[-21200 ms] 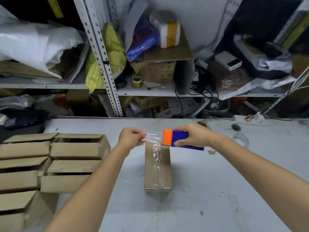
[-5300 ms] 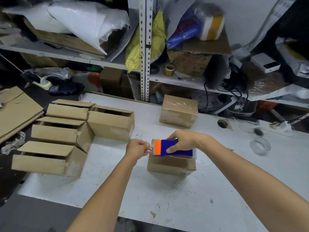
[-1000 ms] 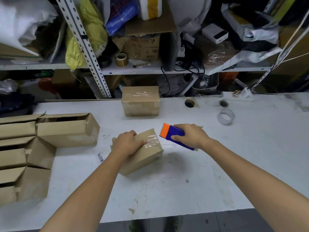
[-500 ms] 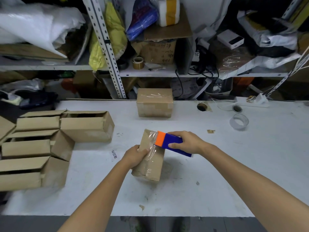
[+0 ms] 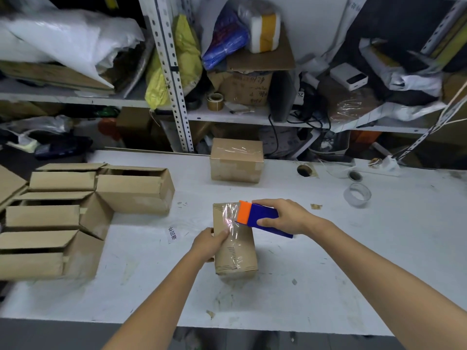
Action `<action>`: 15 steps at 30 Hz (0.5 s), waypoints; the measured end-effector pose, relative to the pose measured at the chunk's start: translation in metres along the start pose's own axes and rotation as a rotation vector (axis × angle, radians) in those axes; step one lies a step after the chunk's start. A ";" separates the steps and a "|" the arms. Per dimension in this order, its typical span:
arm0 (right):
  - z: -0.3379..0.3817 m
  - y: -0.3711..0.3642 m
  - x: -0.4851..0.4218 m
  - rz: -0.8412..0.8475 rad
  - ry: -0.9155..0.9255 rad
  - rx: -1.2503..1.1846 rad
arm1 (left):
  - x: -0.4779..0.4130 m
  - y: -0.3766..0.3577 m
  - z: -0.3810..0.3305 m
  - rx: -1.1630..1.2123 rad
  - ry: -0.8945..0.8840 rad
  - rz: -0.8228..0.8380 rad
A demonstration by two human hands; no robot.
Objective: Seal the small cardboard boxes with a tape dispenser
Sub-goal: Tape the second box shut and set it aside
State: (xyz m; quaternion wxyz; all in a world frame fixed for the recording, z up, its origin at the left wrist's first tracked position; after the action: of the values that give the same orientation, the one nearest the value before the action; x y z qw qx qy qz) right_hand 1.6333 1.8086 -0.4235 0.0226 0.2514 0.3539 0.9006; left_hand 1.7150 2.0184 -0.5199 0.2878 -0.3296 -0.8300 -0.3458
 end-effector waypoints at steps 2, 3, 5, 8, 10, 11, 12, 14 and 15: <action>0.003 0.005 0.003 0.003 -0.004 0.003 | -0.001 0.011 -0.008 -0.138 -0.044 -0.077; 0.006 0.008 0.004 0.006 -0.001 0.011 | -0.001 0.021 -0.016 -0.166 -0.094 -0.149; 0.014 0.015 0.006 0.011 0.023 0.028 | 0.006 0.036 -0.042 -0.077 -0.241 -0.212; 0.032 0.027 0.007 0.011 0.079 0.022 | 0.017 0.038 -0.078 0.140 -0.368 0.036; 0.042 0.033 0.006 0.015 0.114 0.009 | 0.024 0.038 -0.091 0.179 -0.388 0.182; 0.046 0.036 0.005 0.020 0.124 0.007 | 0.026 0.039 -0.094 0.200 -0.384 0.221; 0.049 0.038 0.004 0.027 0.129 0.000 | 0.027 0.042 -0.095 0.224 -0.373 0.243; 0.051 0.039 0.004 0.049 0.124 -0.041 | 0.030 0.046 -0.095 0.283 -0.348 0.265; 0.052 0.040 0.004 0.062 0.120 -0.063 | 0.030 0.047 -0.094 0.314 -0.331 0.269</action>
State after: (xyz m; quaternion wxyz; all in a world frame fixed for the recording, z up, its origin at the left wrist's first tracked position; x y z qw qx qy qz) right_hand 1.6598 1.8122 -0.3634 -0.0190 0.2068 0.3183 0.9250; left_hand 1.7553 1.9830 -0.4252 0.2392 -0.4404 -0.8580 -0.1129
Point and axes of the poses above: each hand's wrist, its own x-axis away from the middle knuckle, its own y-axis out of the back of the hand, z = x × y, the point moved 6 cm from there along -x, towards the middle knuckle, and after that the axes turned 9 degrees about -x, right-handed, at the moved point
